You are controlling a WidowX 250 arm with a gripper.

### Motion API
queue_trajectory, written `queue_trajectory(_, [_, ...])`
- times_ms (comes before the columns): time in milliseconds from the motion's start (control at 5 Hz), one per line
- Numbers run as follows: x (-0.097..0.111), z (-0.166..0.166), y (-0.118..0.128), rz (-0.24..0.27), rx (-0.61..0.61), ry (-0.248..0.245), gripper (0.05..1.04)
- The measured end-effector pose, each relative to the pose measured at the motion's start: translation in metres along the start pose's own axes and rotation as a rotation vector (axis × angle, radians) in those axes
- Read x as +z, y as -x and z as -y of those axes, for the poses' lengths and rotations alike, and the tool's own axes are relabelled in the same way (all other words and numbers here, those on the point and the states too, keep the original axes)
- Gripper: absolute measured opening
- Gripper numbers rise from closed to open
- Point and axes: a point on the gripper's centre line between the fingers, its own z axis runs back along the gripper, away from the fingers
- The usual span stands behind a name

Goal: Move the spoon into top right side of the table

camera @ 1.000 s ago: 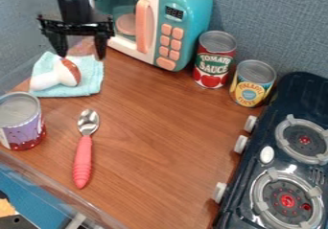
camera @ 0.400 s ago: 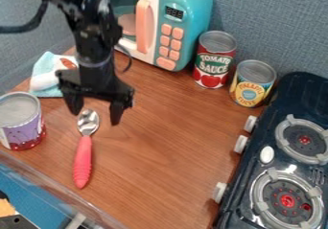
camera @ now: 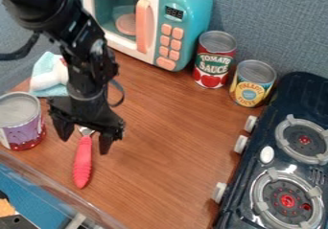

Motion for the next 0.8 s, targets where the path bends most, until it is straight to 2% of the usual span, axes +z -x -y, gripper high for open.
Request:
queue_trajectory(400, [-0.013,-0.003,0.007,-0.012,-0.020,-0.029,1.001])
queue_trajectory(600, [-0.018,-0.003,0.011,-0.042,-0.006,0.008,1.001])
queue_trajectory(800, [-0.024,0.000,0.011,-0.069,-0.026,0.022,0.948])
